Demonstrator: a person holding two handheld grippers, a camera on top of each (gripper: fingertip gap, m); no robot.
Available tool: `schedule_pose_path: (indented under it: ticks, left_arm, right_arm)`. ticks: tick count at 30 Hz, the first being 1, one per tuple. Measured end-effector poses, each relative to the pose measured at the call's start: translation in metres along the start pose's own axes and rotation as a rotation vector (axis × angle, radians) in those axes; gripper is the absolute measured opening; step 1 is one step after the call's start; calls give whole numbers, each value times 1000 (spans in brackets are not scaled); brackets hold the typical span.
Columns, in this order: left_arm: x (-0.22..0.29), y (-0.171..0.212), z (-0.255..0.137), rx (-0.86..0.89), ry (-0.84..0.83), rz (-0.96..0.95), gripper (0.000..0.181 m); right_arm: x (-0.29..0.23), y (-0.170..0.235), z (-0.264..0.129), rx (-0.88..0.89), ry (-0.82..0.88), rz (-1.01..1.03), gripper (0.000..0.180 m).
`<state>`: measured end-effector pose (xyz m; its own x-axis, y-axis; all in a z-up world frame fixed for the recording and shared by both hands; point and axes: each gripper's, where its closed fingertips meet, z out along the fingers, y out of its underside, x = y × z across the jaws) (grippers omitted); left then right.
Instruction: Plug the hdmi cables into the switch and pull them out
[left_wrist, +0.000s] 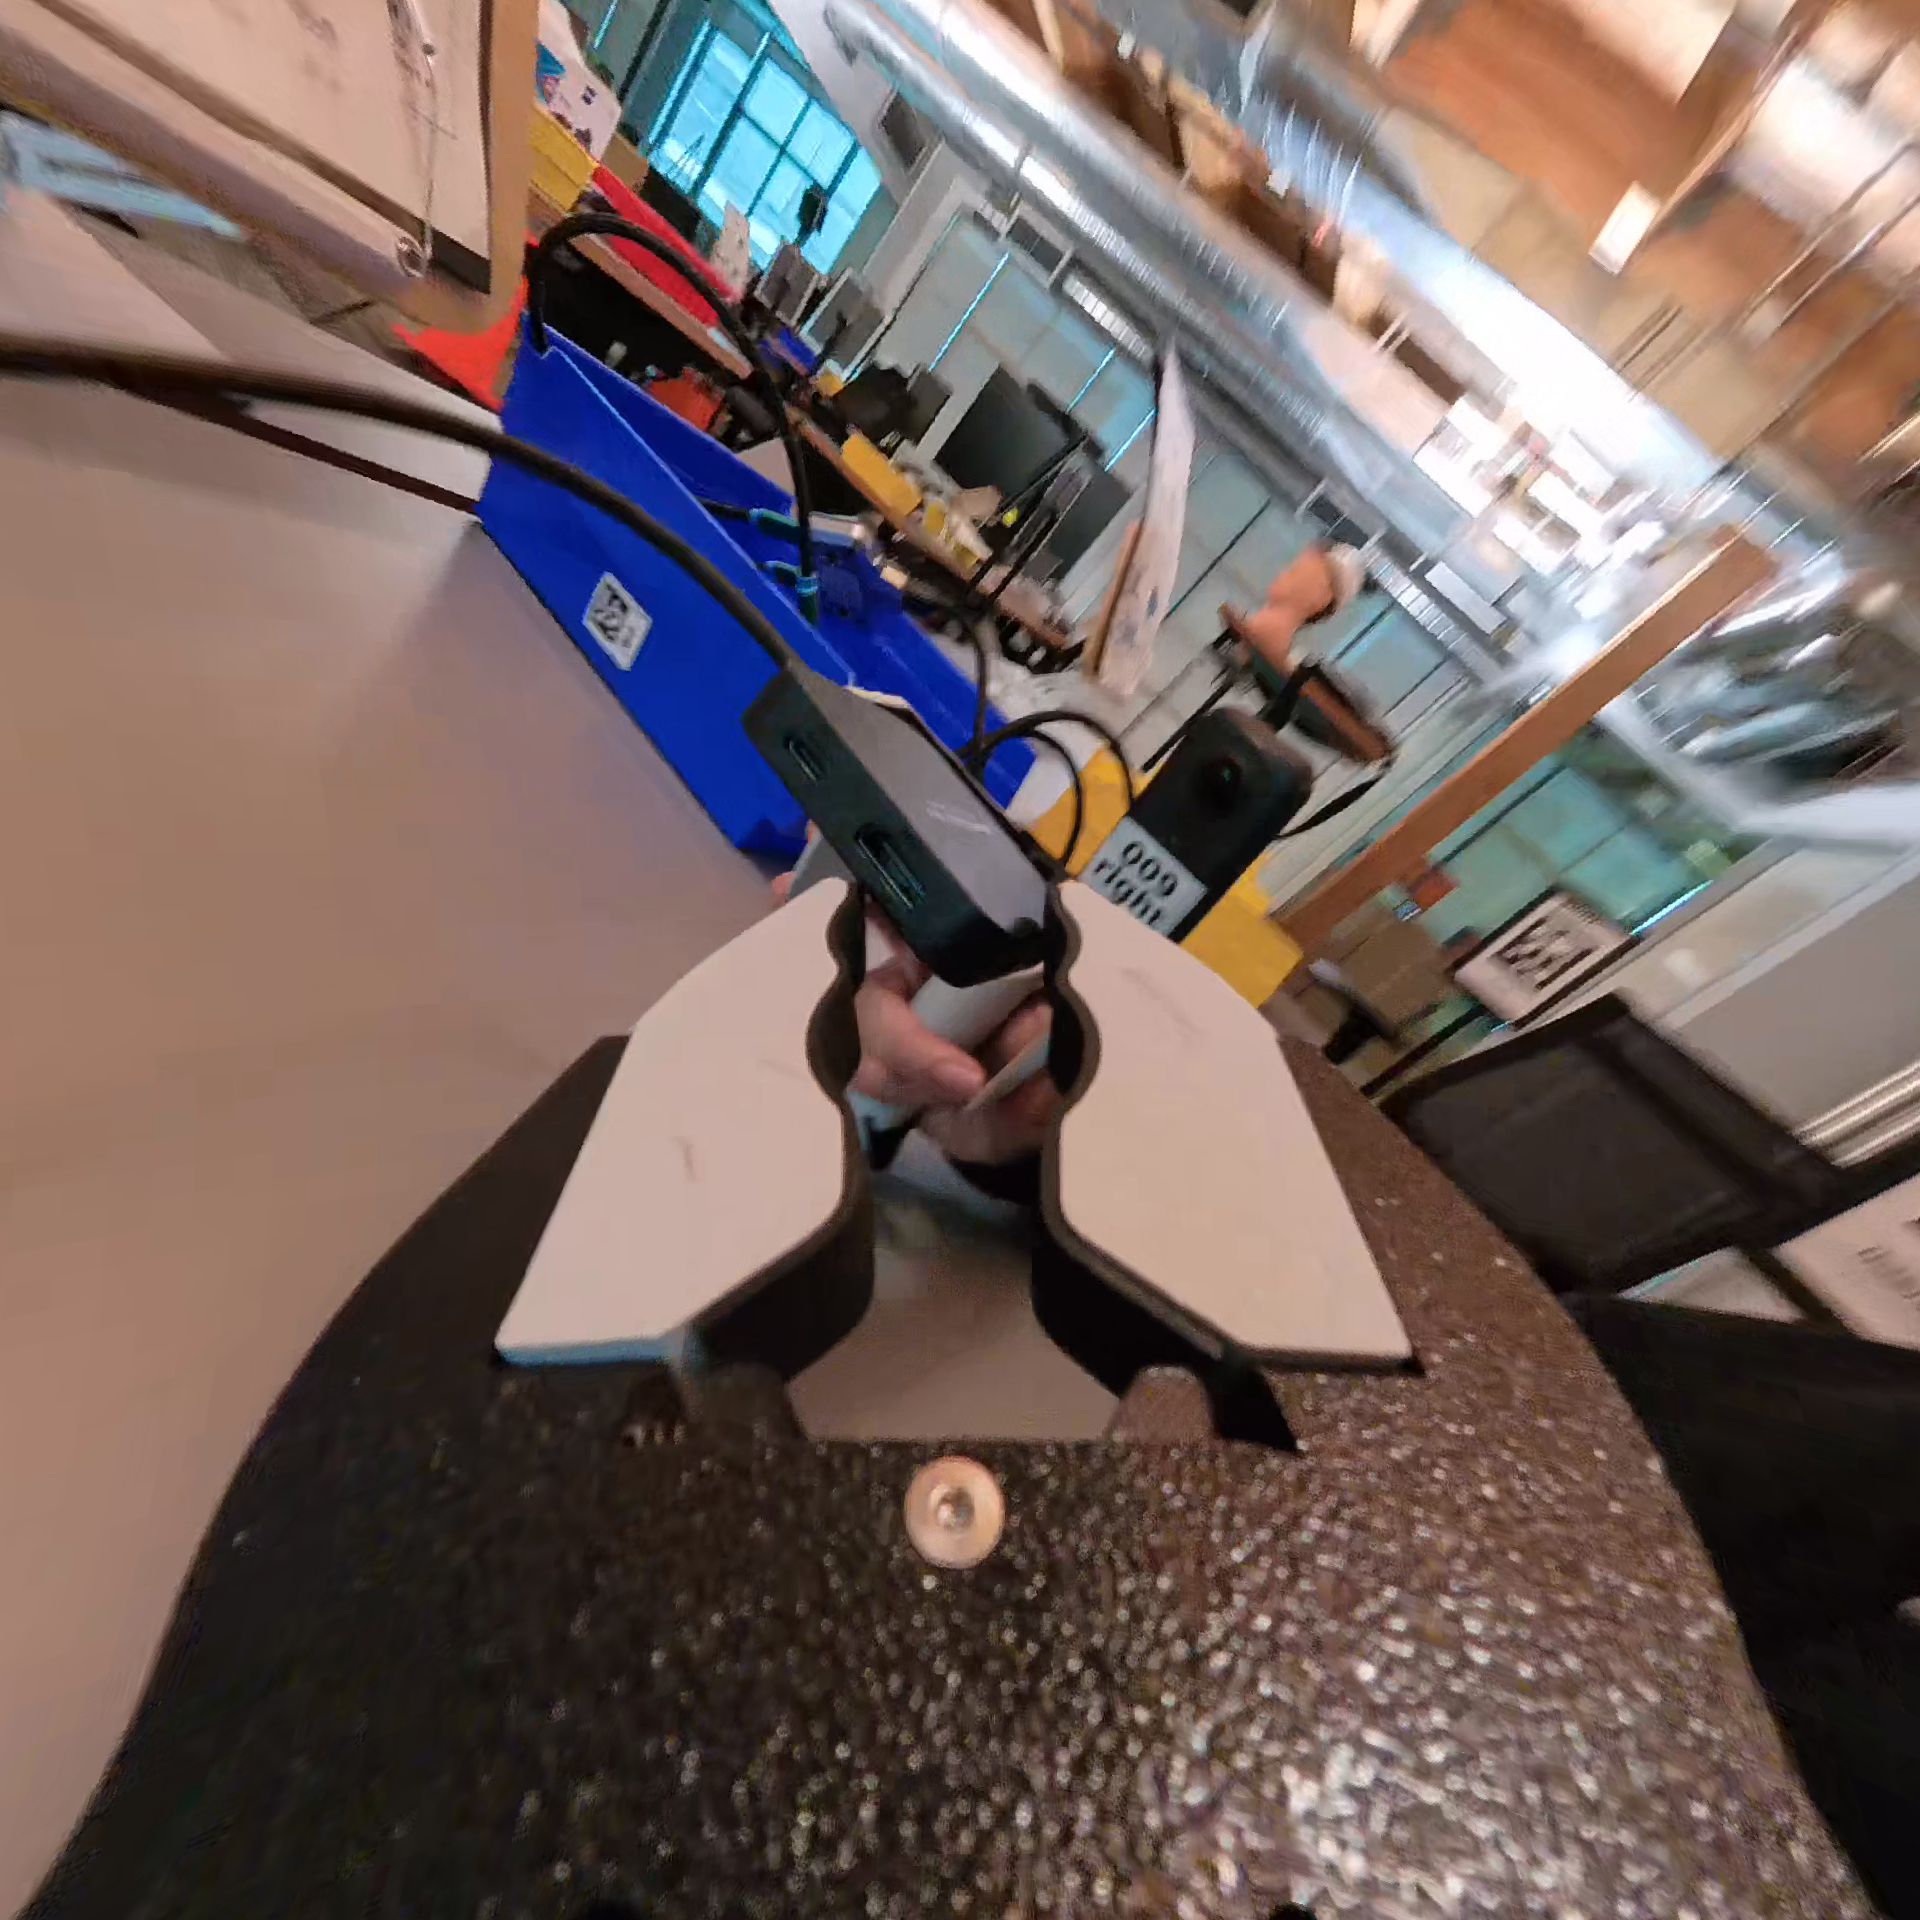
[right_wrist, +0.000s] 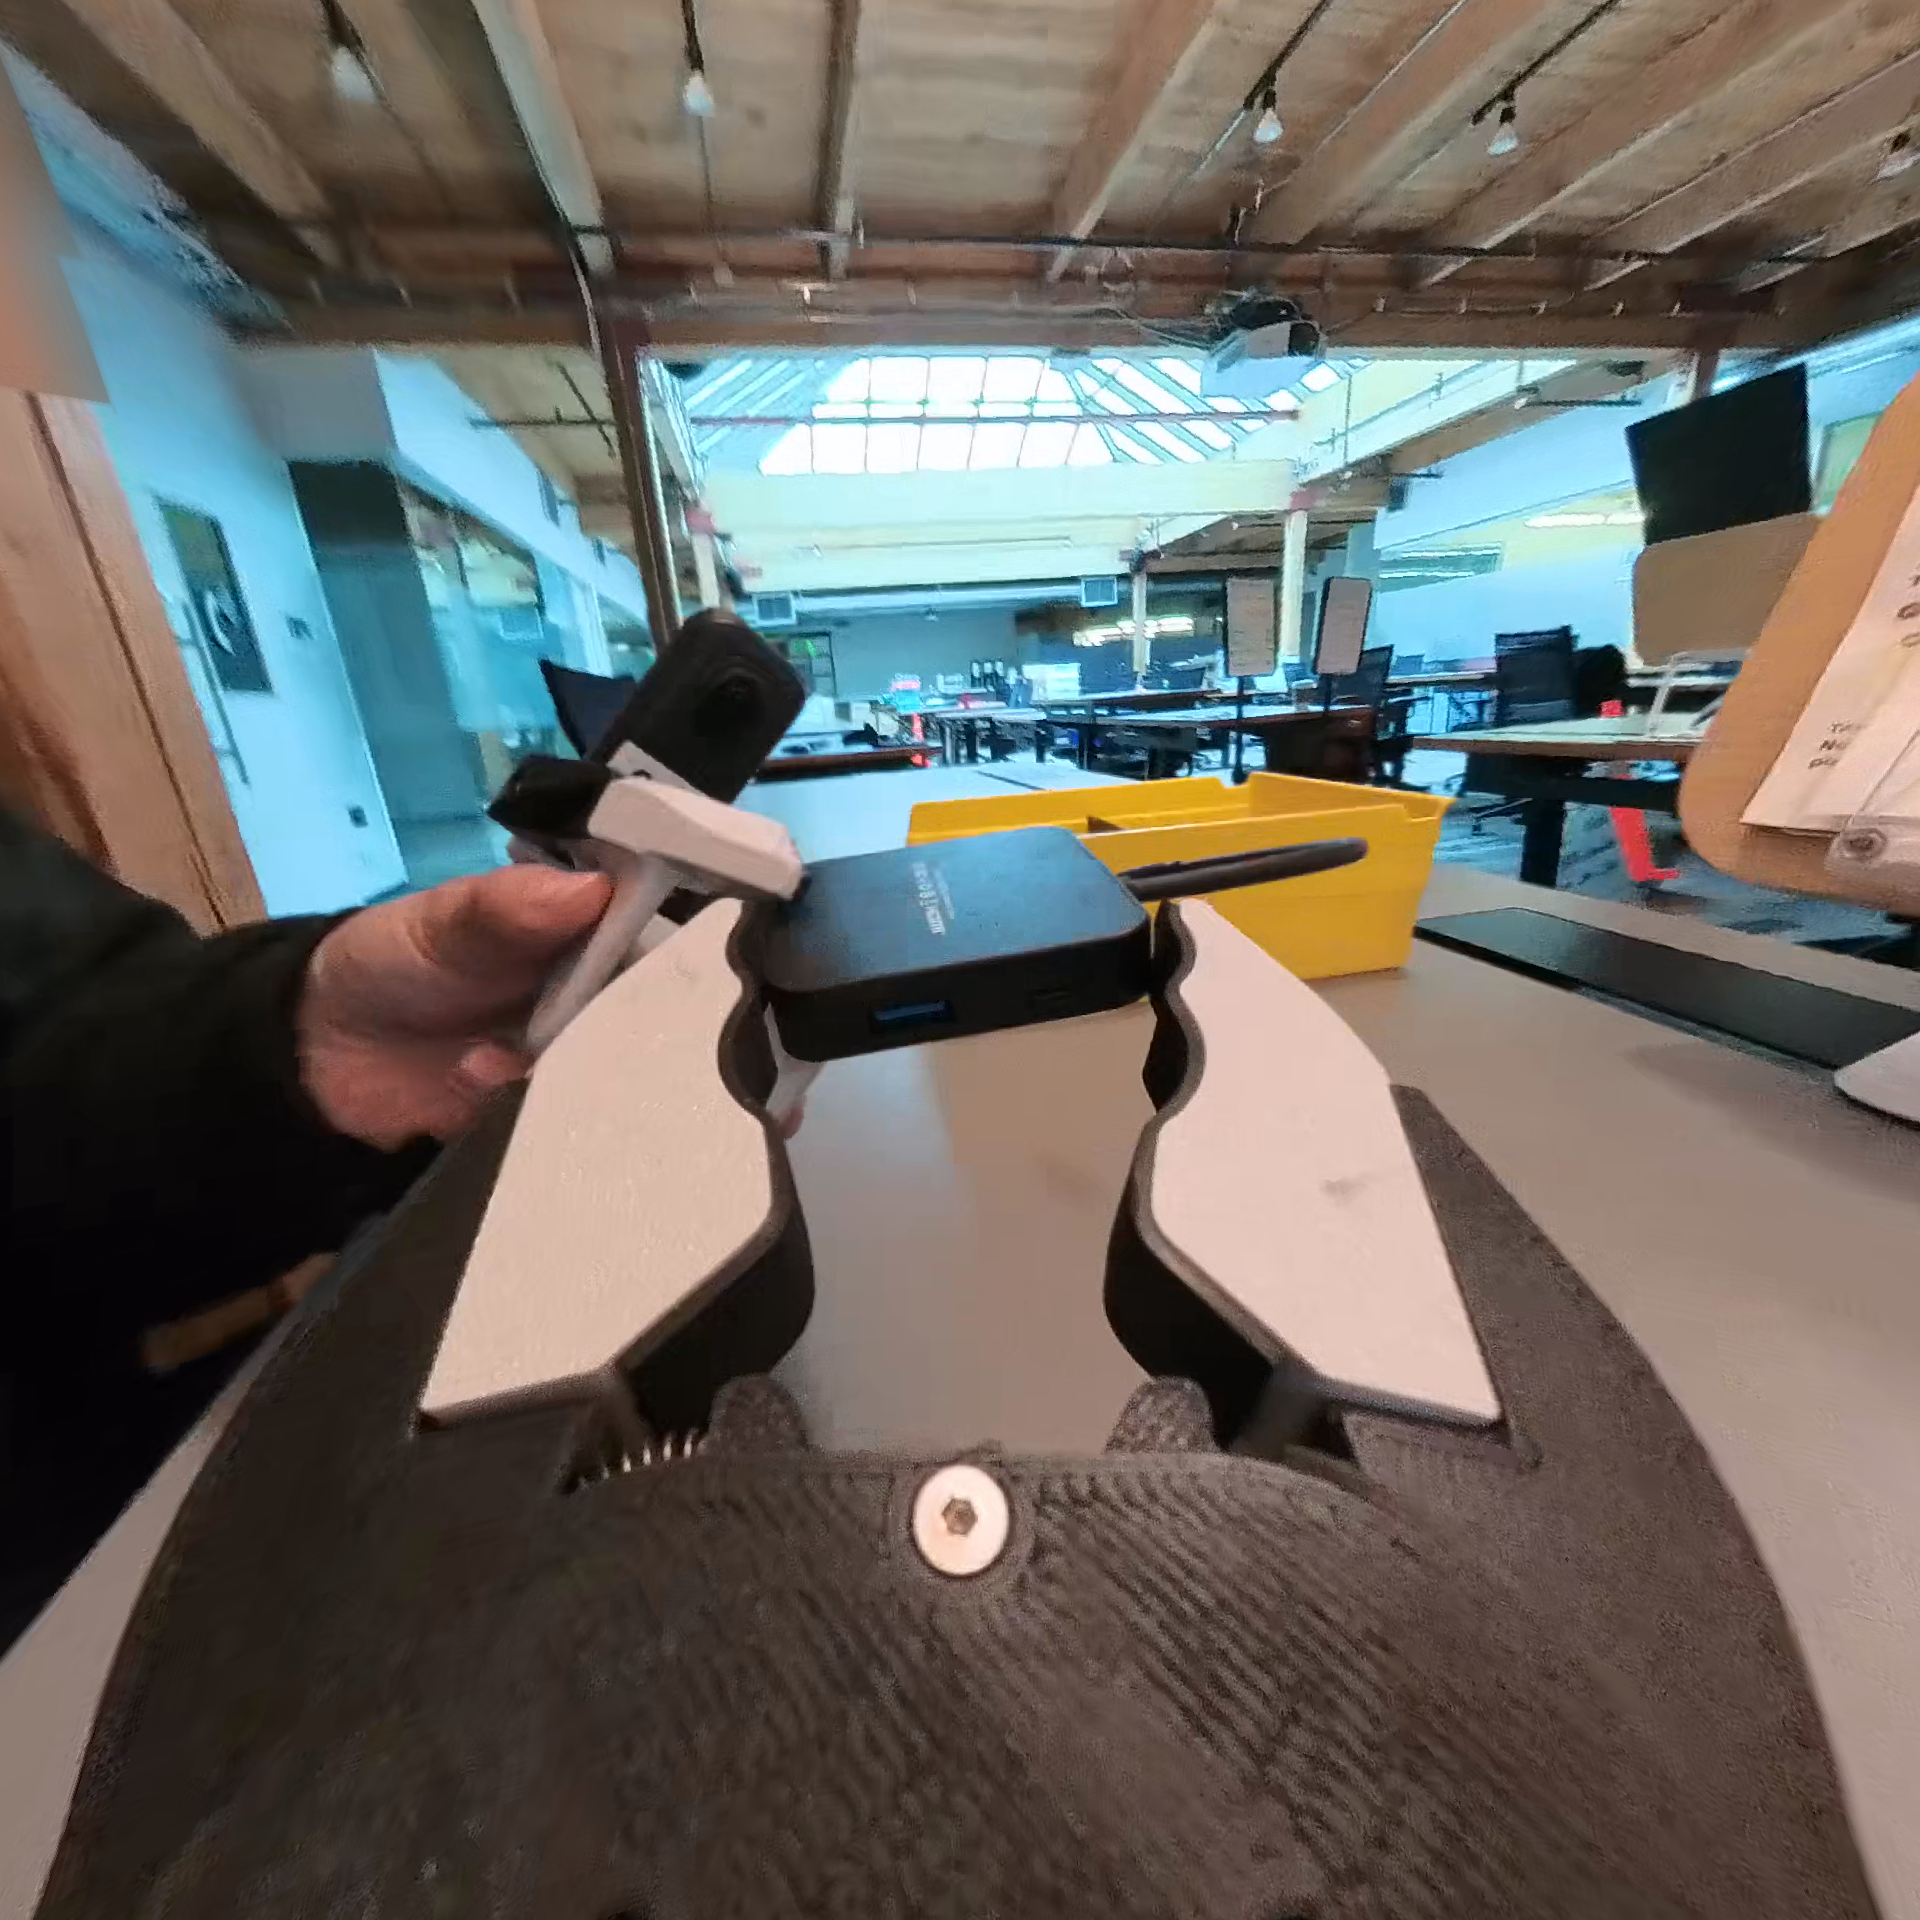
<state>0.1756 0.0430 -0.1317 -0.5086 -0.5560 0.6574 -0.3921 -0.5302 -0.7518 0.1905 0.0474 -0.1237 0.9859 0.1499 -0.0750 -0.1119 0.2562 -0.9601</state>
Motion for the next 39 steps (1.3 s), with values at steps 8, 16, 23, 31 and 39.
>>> schedule_pose_path:
  ticks: [8,16,23,31,39]
  left_arm:
    - [-17,-1,-15,-173,51,-104,54]
    - [-2,20,-15,-292,375,-447,17]
    - [6,35,-23,-457,365,-359,13]
    - [1,30,-20,-422,328,-395,14]
    - [-3,29,-20,-416,302,-387,14]
  right_arm:
    - [-13,-1,1,-40,-45,-94,72]
    - [-32,25,8,-172,-121,-260,71]
    - [-42,41,9,-272,-150,-319,90]
    - [-38,50,9,-330,-110,-441,74]
    - [-37,47,14,-310,-96,-376,76]
